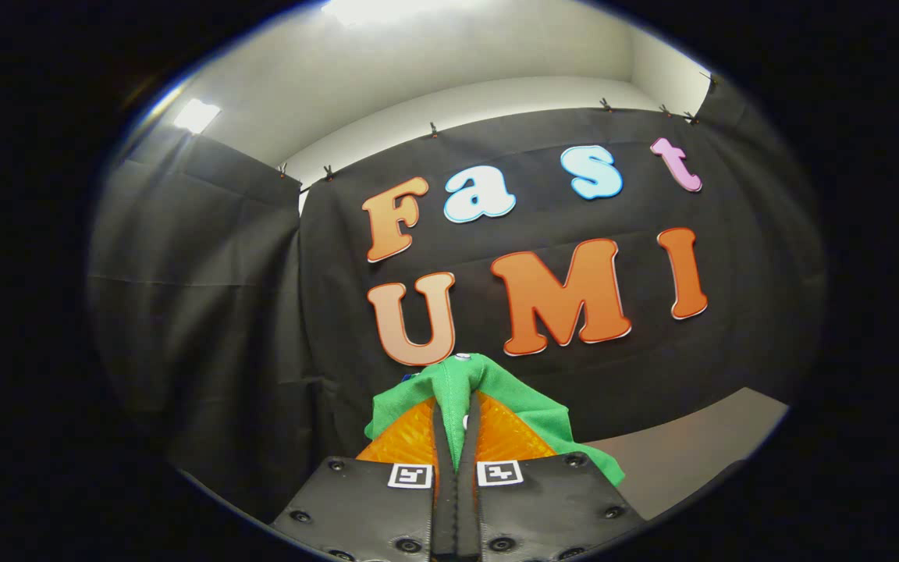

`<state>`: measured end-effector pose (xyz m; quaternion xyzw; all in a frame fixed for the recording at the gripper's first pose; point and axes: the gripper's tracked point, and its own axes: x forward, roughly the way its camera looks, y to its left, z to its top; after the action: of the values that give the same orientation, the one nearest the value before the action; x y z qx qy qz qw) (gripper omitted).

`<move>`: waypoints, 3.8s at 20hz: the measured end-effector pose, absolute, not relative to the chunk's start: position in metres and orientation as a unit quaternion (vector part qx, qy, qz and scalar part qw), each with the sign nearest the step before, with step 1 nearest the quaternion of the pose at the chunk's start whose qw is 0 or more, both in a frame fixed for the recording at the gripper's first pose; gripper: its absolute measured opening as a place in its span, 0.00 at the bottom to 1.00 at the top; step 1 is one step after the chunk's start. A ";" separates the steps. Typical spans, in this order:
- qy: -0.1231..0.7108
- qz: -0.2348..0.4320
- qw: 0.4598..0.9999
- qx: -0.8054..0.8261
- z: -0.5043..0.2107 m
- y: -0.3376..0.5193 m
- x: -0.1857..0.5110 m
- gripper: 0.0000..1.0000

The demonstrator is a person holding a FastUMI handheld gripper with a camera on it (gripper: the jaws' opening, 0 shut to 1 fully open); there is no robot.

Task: Put the clothes into the washing machine and then close the washing machine lid.

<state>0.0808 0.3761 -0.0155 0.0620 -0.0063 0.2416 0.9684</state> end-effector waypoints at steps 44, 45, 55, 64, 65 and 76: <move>0.495 0.128 0.857 0.064 -0.545 0.476 0.160 0.08; 0.503 0.133 0.852 0.061 -0.549 0.477 0.159 0.08; 0.544 0.090 0.834 0.021 -0.574 0.465 0.161 0.08; 0.571 0.101 0.815 0.022 -0.579 0.465 0.141 0.99; 0.572 0.102 0.813 0.024 -0.579 0.466 0.139 0.99; 0.510 0.125 0.850 0.043 -0.511 0.473 0.119 0.99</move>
<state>0.1186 0.4731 -0.5110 0.0428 0.5099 0.1247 0.8501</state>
